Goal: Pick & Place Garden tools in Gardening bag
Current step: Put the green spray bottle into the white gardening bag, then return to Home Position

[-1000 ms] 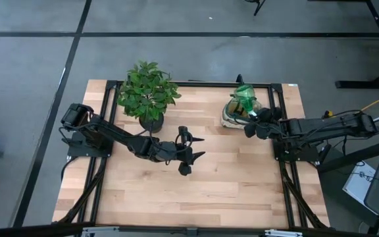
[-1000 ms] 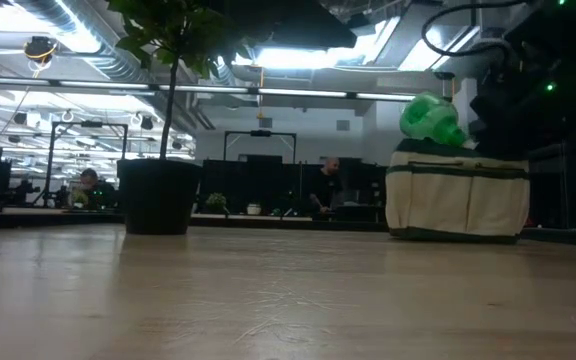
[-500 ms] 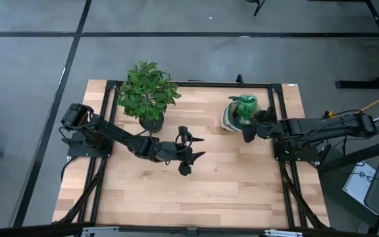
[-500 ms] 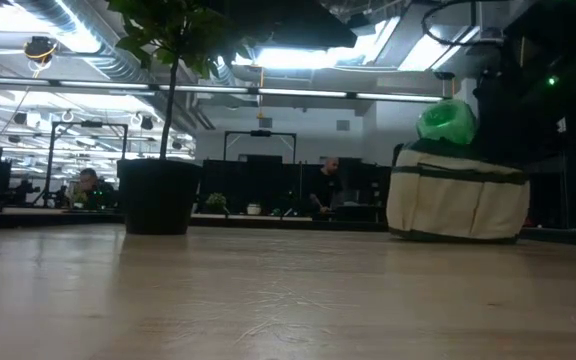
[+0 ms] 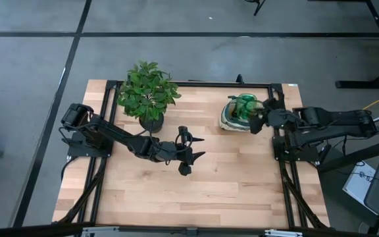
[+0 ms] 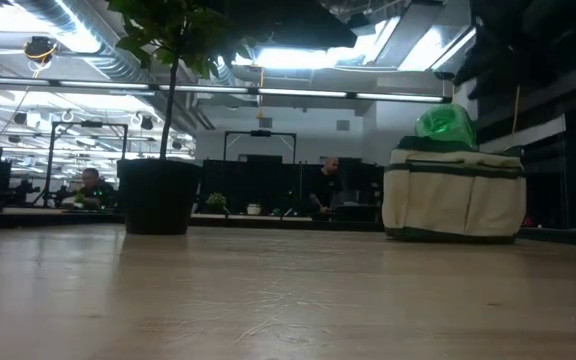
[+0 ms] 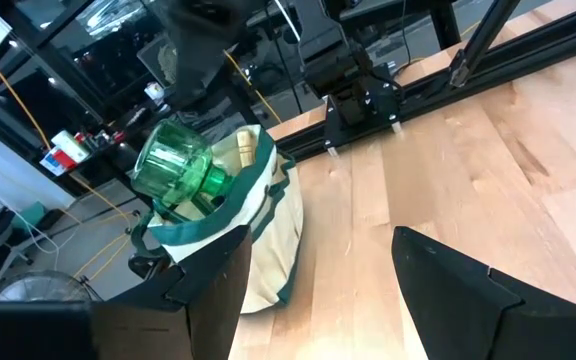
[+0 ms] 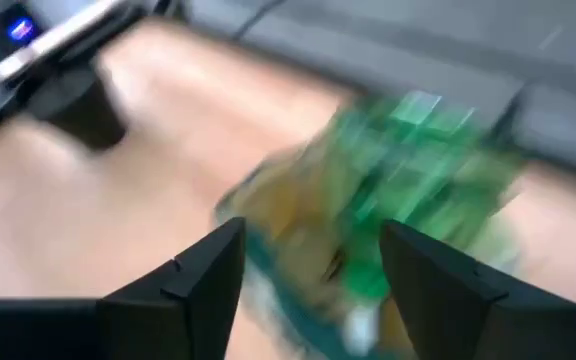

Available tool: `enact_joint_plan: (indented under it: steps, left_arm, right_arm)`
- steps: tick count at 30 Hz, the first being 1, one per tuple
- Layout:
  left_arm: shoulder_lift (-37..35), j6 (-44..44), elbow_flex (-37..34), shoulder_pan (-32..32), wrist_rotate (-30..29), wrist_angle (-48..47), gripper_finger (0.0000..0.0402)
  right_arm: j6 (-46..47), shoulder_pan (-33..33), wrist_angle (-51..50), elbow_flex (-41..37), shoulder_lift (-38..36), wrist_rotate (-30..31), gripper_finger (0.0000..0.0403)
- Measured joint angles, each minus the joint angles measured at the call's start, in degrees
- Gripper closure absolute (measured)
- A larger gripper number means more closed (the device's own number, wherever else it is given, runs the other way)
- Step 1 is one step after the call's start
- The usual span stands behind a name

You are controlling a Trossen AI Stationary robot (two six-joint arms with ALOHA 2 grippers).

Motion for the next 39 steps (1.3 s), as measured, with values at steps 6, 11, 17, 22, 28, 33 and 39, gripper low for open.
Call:
enact_joint_plan:
  steps: [6,11,17,22,28,33,39]
  left_arm:
    - [0.0,0.0,0.0,0.0,0.0,0.0,0.0162]
    - [0.0,-0.4,0.0,0.0,0.0,0.7,0.0162]
    - [0.0,-0.6,0.0,0.0,0.1,0.9,0.0162]
    - [0.0,-0.6,0.0,-0.2,0.1,0.9,0.0162]
    - [0.0,-0.6,0.0,-0.2,0.0,0.9,0.0162]
    - [0.0,-0.9,0.0,-0.1,0.1,1.8,0.0162]
    - [-4.1,-3.5,0.0,-1.0,0.0,-4.0,0.0162]
  right_arm:
    - [-7.2,-2.2,4.2,-0.9,0.7,13.2,0.023]
    - [-7.3,-6.6,5.0,-3.0,3.9,10.5,0.0283]
    - [-7.1,-9.2,3.2,-3.7,7.8,-4.2,0.0309]
    - [-7.1,-9.1,2.7,-3.8,7.6,-7.9,0.031]
    - [-8.6,-9.1,2.0,-1.3,5.5,-6.6,0.031]
    - [-12.9,-8.0,1.1,2.2,3.1,-11.8,0.031]
    - [-19.1,-4.3,0.7,2.4,0.6,-21.5,0.031]
